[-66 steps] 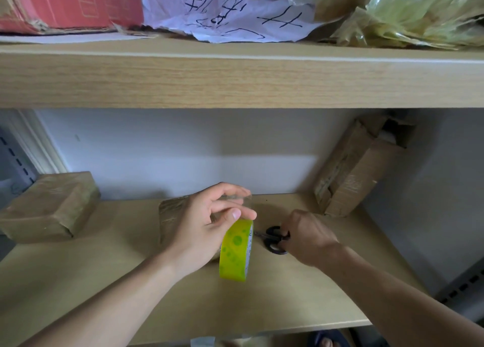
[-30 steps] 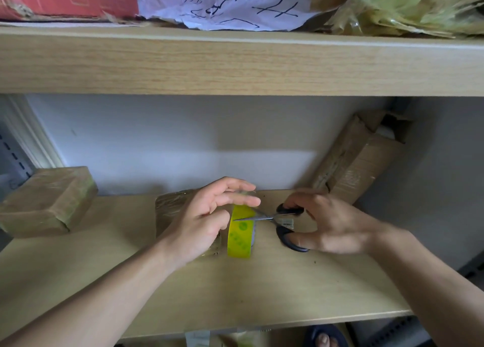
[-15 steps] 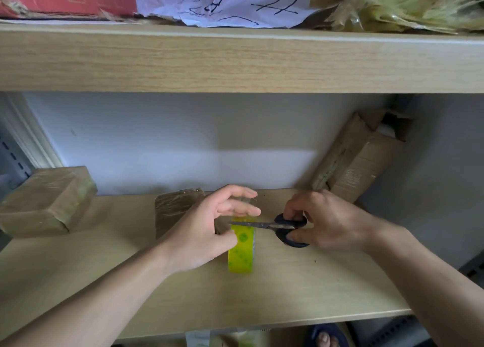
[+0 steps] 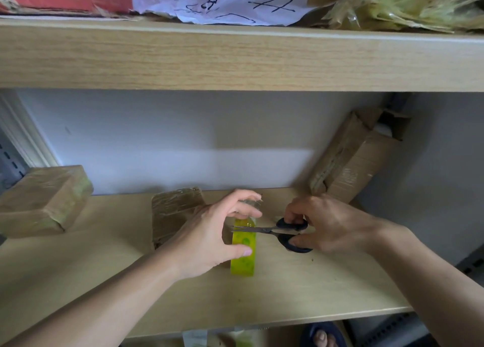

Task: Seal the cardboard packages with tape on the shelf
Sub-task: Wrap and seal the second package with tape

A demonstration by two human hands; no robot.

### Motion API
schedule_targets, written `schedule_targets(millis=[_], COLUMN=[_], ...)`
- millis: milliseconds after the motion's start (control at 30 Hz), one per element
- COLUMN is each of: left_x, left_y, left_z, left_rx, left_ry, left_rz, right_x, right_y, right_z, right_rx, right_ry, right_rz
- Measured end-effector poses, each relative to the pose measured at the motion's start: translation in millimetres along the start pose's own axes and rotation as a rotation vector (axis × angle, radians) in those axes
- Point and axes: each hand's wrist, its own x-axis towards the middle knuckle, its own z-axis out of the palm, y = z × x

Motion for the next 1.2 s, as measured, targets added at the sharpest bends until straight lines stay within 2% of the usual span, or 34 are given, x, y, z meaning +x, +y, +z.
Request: schedule_targets(millis=[467, 633, 1200], left_x=[-1.9, -1.8, -2.4], left_y=[-1.1, -1.2, -1.6], left_z=[2.8, 1.8, 4.9], left_rx=[0.033, 0.057, 0.041], left_ry=[0.016, 0.02, 0.044], left_rz=[0.005, 0.009, 0.03], right_x=[-5.8, -3.6, -4.7], right_y=[-2.3, -1.6, -5.4], right_z=[-0.2, -0.9, 1.0], right_rx=[-0.033, -0.061, -0.047], right_ry=[-0.013, 0.048, -0.013], right_rz=[0.002, 0.035, 0.034])
